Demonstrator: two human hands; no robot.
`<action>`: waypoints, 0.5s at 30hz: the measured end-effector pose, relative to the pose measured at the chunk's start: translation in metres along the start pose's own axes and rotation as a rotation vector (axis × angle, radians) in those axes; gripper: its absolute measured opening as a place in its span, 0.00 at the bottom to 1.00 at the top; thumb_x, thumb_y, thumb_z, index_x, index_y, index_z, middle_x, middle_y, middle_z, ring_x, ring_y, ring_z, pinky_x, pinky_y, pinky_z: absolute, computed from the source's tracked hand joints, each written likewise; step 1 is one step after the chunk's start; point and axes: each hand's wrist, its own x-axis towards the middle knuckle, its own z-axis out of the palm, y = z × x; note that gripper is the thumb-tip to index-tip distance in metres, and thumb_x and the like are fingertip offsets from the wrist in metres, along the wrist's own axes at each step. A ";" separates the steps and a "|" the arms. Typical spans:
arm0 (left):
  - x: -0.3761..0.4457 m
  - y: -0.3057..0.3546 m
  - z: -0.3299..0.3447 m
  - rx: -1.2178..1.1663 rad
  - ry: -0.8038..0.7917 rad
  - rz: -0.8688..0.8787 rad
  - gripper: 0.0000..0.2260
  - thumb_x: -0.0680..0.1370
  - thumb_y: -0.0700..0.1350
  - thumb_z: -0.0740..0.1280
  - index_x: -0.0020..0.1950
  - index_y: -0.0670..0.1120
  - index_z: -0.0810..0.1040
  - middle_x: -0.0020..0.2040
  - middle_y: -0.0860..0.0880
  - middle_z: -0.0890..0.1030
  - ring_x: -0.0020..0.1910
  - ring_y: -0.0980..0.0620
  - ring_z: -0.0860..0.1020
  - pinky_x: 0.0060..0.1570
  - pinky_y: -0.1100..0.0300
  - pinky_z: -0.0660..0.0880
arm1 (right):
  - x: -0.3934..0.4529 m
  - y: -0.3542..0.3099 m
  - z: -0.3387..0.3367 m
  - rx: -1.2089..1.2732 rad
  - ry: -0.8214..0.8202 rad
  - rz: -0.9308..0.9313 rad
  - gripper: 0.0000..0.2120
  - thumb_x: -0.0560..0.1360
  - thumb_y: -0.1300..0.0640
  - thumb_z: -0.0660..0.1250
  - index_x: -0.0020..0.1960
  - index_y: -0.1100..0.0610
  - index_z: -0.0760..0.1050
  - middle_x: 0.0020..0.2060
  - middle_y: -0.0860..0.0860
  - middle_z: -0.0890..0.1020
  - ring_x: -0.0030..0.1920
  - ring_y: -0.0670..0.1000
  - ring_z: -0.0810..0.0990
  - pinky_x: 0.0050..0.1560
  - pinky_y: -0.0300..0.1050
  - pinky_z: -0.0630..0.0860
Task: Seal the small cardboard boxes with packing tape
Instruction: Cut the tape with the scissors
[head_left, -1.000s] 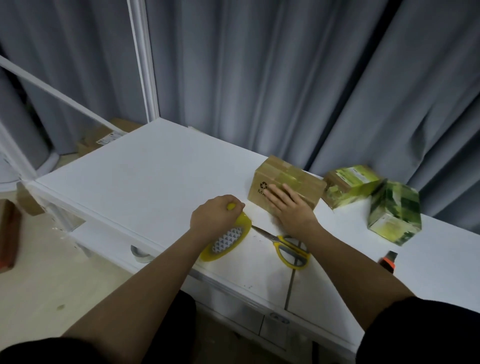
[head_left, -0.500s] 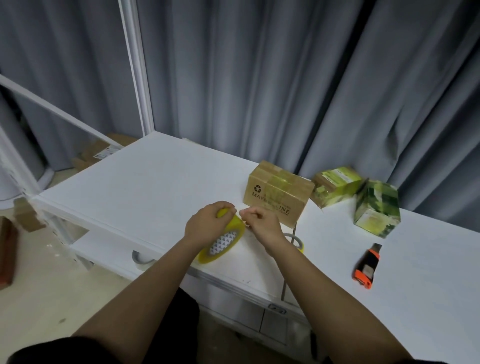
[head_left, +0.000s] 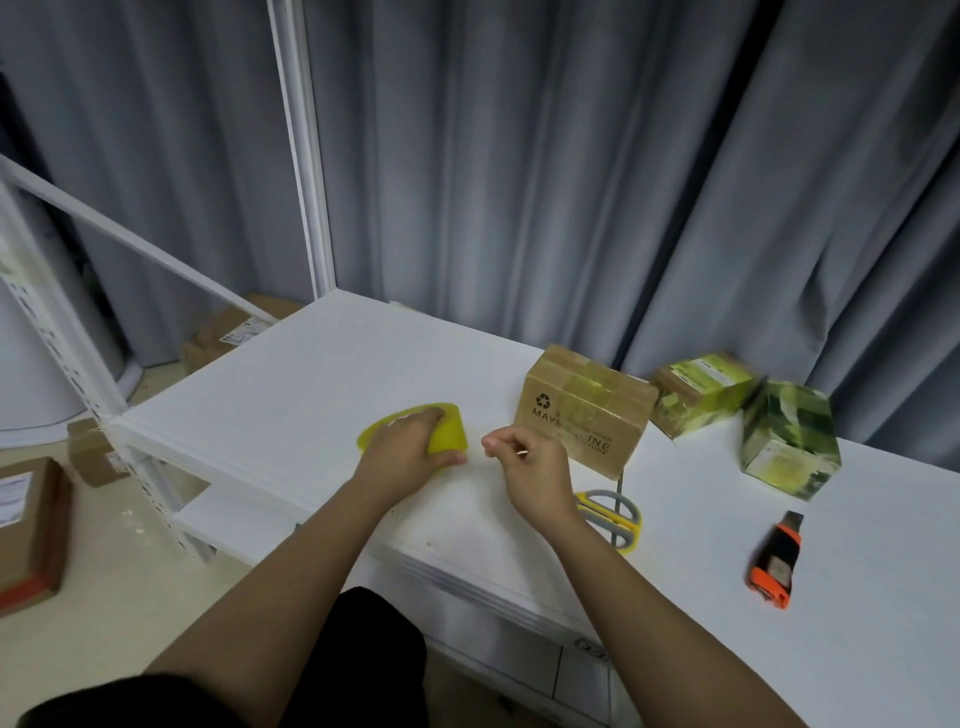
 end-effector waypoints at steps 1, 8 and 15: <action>0.005 -0.006 0.001 0.039 0.005 0.020 0.30 0.74 0.56 0.69 0.71 0.44 0.67 0.68 0.45 0.73 0.66 0.47 0.71 0.61 0.58 0.65 | 0.001 0.002 0.004 0.016 -0.010 0.026 0.10 0.75 0.62 0.68 0.38 0.50 0.81 0.36 0.42 0.82 0.40 0.39 0.79 0.42 0.31 0.71; 0.013 -0.040 0.033 0.131 -0.022 0.050 0.30 0.75 0.55 0.68 0.74 0.48 0.64 0.67 0.43 0.72 0.66 0.43 0.68 0.64 0.53 0.60 | -0.002 0.036 0.011 0.005 -0.307 0.265 0.14 0.78 0.67 0.61 0.62 0.60 0.78 0.54 0.50 0.82 0.44 0.34 0.75 0.45 0.22 0.68; 0.017 -0.041 0.058 0.262 -0.086 0.096 0.29 0.74 0.53 0.69 0.73 0.49 0.63 0.62 0.46 0.75 0.63 0.44 0.70 0.61 0.53 0.60 | -0.015 0.059 -0.001 -0.228 -0.420 0.254 0.19 0.78 0.67 0.60 0.69 0.62 0.71 0.62 0.52 0.78 0.63 0.47 0.73 0.64 0.35 0.65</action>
